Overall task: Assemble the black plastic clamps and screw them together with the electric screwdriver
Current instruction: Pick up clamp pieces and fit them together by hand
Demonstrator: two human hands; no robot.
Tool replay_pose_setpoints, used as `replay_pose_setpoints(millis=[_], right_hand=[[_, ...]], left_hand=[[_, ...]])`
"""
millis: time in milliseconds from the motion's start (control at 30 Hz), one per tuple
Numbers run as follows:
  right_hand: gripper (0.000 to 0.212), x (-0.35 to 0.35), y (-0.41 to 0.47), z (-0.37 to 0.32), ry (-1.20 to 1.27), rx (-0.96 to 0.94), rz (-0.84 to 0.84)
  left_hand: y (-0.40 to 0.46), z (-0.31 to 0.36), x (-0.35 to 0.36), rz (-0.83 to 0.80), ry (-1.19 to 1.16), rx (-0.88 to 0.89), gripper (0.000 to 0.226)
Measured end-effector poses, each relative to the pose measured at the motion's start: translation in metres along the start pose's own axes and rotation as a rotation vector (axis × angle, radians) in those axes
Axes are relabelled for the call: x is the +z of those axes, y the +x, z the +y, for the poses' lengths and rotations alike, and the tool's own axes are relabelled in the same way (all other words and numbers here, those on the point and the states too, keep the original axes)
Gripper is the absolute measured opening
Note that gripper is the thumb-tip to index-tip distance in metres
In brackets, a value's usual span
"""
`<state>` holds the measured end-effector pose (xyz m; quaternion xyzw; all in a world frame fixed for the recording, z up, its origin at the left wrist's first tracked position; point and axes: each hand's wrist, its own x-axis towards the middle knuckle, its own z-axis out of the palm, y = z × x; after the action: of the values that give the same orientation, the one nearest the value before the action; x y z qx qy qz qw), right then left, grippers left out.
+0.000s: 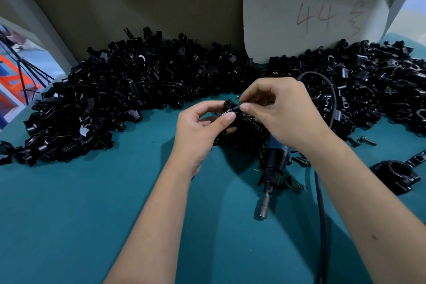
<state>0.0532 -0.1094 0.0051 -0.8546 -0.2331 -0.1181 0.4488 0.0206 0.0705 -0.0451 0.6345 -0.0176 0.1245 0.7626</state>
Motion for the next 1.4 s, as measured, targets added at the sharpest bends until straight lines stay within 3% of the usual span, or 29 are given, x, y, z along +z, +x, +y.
replay_pose_setpoints(millis=[433, 633, 833, 1033, 1233, 1333, 1400], right_hand=[[0.008, 0.018, -0.005, -0.007, 0.142, 0.048, 0.074], [0.008, 0.025, -0.005, -0.001, 0.216, 0.069, -0.033], [0.022, 0.022, -0.003, 0.002, 0.522, 0.236, 0.048], [0.01, 0.016, -0.005, 0.002, 0.264, 0.094, -0.049], [0.046, 0.027, -0.006, -0.005, -0.15, -0.004, -0.063], [0.062, 0.027, -0.007, -0.006, -0.143, 0.063, -0.035], [0.059, 0.023, -0.007, -0.006, -0.093, 0.054, -0.048]], left_hand=[[-0.001, 0.002, -0.003, -0.029, 0.023, -0.005, 0.016], [0.001, 0.008, -0.018, 0.004, 0.037, -0.001, 0.016], [0.001, 0.007, -0.014, -0.001, 0.064, -0.026, 0.017], [-0.001, 0.005, -0.01, -0.04, 0.047, -0.02, 0.016], [-0.003, 0.006, -0.009, -0.077, 0.044, -0.054, 0.018], [-0.005, 0.007, -0.007, -0.101, 0.036, -0.061, 0.017], [-0.004, 0.009, -0.007, -0.073, 0.044, -0.062, 0.015]])
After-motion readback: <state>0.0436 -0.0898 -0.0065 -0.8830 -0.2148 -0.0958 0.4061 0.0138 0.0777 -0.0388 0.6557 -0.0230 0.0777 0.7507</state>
